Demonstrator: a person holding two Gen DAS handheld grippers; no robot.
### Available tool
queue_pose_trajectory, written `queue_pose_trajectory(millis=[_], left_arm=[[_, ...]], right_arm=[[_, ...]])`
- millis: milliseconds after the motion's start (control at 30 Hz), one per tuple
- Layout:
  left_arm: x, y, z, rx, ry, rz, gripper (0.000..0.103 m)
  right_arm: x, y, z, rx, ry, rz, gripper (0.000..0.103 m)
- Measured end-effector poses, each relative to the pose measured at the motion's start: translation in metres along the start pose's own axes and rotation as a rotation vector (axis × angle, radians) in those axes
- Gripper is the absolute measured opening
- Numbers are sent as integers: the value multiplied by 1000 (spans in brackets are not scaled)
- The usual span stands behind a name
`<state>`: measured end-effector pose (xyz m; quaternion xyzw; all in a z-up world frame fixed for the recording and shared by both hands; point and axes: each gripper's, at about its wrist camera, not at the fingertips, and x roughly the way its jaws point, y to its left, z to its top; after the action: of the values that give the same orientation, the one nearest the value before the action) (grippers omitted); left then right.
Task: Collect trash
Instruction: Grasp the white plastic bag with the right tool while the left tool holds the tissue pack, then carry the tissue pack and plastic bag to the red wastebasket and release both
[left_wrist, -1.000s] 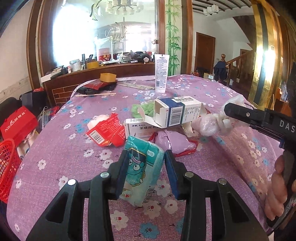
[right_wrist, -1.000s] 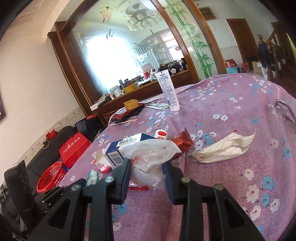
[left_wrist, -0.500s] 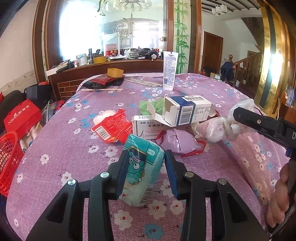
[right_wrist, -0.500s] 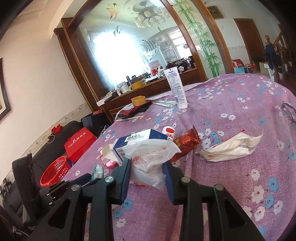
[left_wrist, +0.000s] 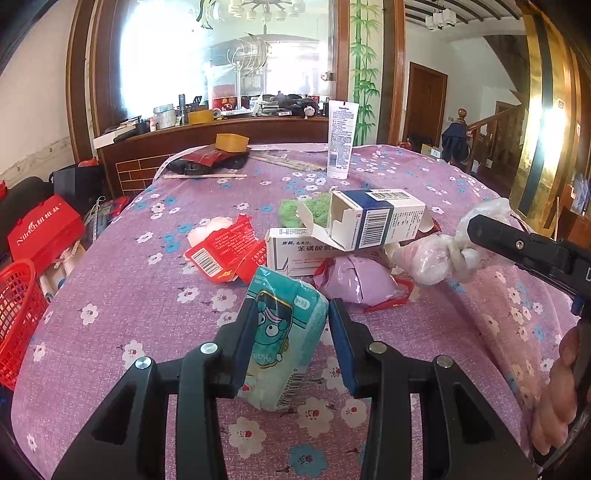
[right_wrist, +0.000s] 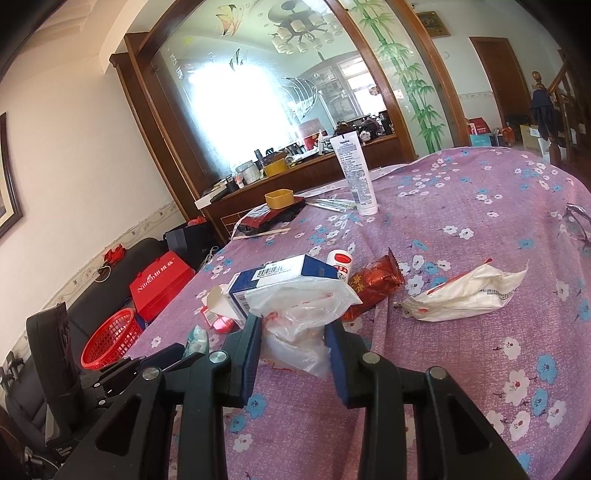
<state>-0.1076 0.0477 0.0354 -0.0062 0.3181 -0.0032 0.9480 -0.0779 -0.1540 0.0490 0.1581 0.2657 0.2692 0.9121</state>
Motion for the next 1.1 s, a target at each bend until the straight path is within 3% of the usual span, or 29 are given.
queue_pose_trajectory(millis=[1100], left_arm=[[-1,-1,-1,4,-4,17,38]], right_arm=[[0,-1,1,-5,2,1,36]])
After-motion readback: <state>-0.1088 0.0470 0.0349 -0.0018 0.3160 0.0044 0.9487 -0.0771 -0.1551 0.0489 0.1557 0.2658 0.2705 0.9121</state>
